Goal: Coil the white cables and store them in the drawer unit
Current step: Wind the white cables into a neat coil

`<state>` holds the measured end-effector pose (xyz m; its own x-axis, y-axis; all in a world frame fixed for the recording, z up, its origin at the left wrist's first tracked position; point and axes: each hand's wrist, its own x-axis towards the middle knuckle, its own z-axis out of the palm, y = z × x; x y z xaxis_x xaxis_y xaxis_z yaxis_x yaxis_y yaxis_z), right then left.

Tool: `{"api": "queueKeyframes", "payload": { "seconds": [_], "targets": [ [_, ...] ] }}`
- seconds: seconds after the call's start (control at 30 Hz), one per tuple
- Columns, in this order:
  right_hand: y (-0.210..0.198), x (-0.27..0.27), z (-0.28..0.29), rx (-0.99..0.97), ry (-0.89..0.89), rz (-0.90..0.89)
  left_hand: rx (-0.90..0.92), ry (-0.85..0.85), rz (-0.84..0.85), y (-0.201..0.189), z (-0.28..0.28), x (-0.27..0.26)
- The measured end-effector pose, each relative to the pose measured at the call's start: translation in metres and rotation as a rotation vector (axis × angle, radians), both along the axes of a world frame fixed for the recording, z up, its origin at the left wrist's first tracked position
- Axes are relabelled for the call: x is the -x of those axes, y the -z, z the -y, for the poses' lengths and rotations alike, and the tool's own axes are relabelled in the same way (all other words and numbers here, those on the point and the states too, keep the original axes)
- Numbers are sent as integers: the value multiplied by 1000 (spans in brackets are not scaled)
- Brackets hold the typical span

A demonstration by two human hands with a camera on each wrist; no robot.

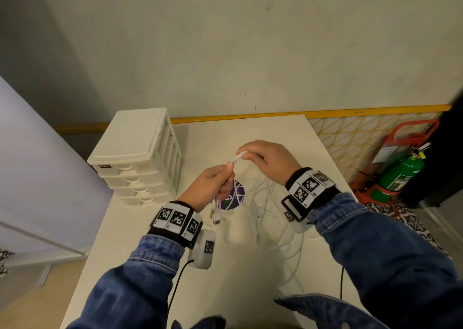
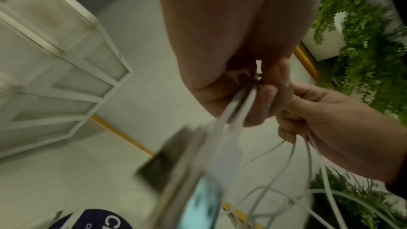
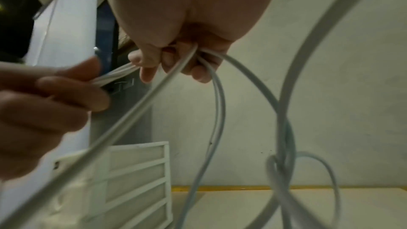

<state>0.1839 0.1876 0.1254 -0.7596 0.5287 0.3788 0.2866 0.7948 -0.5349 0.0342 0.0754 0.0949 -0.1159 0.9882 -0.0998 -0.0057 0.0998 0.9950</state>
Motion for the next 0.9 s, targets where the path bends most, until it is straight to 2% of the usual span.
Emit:
{"api": "queueKeyframes", "payload": {
  "seconds": [0.13, 0.23, 0.33, 0.5, 0.6, 0.67, 0.8, 0.9],
  "targets": [
    [-2, -4, -16, -30, 48, -19, 3, 71, 65, -5, 3, -3],
    [9, -3, -13, 4, 79, 31, -69, 96, 334, -19, 1, -5],
    [35, 5, 10, 151, 97, 128, -162, 80, 593, -40, -3, -10],
    [86, 11, 44, 424, 97, 144, -319, -5, 667, -49, -4, -12],
    [111, 7, 54, 466, 54, 245, -437, -113, 733, -55, -7, -3],
    [115, 5, 58, 436, 31, 286, -520, -221, 715, -59, -10, 1],
    [100, 9, 62, 358, -63, 426, -623, -459, 542, -56, -17, 10],
    [84, 15, 67, 297, -156, 578, -585, -593, 224, -41, -22, 18]
  ]
}}
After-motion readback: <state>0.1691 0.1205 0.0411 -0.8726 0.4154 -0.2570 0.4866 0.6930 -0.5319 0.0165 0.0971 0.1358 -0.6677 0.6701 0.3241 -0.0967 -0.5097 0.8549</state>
